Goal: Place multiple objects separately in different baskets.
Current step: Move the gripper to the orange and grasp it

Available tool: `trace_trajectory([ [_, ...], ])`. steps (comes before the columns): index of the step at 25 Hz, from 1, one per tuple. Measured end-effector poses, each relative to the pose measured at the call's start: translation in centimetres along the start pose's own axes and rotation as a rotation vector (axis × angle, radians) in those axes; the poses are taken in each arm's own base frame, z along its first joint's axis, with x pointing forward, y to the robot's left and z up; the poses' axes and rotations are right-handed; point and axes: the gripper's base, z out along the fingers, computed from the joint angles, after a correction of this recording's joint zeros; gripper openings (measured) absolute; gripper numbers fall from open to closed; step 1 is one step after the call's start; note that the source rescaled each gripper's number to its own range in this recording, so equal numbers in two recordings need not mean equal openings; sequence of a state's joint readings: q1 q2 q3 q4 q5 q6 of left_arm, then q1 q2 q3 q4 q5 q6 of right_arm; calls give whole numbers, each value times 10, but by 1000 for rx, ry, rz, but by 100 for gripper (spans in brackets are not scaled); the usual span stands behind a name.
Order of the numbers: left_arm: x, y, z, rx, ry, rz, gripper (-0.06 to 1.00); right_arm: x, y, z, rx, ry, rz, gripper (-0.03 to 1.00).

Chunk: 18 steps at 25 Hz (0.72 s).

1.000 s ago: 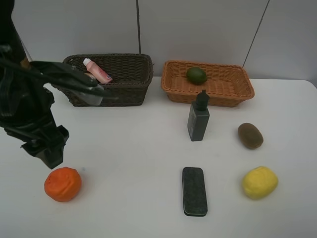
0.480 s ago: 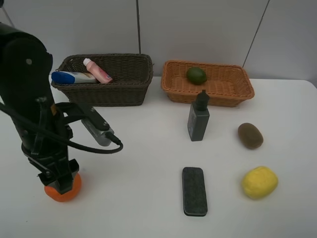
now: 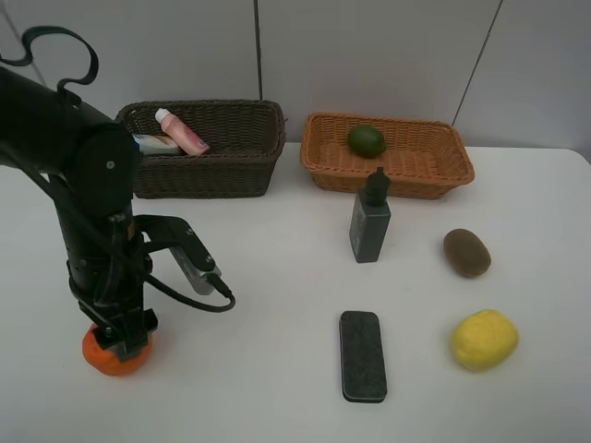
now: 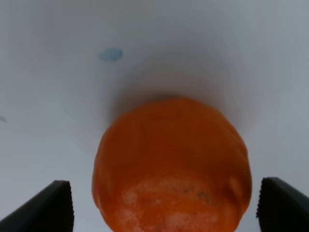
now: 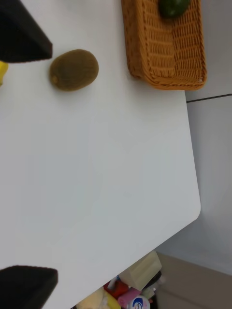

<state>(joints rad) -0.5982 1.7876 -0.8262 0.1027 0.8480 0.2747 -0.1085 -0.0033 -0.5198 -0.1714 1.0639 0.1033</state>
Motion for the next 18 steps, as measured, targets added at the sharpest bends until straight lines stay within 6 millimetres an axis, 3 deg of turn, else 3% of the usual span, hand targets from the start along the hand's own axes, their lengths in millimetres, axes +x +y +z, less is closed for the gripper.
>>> trace_trajectory([
  [8,-6,0,28,34,106,11,100,0,0,0,0,0,0,100],
  [11,-7,0,29,35,109,12,99,0,0,0,0,0,0,100],
  [14,-7,0,28,36,113,12,91,0,0,0,0,0,0,100],
  [18,-10,2,22,35,124,-3,91,0,0,0,0,0,0,100],
])
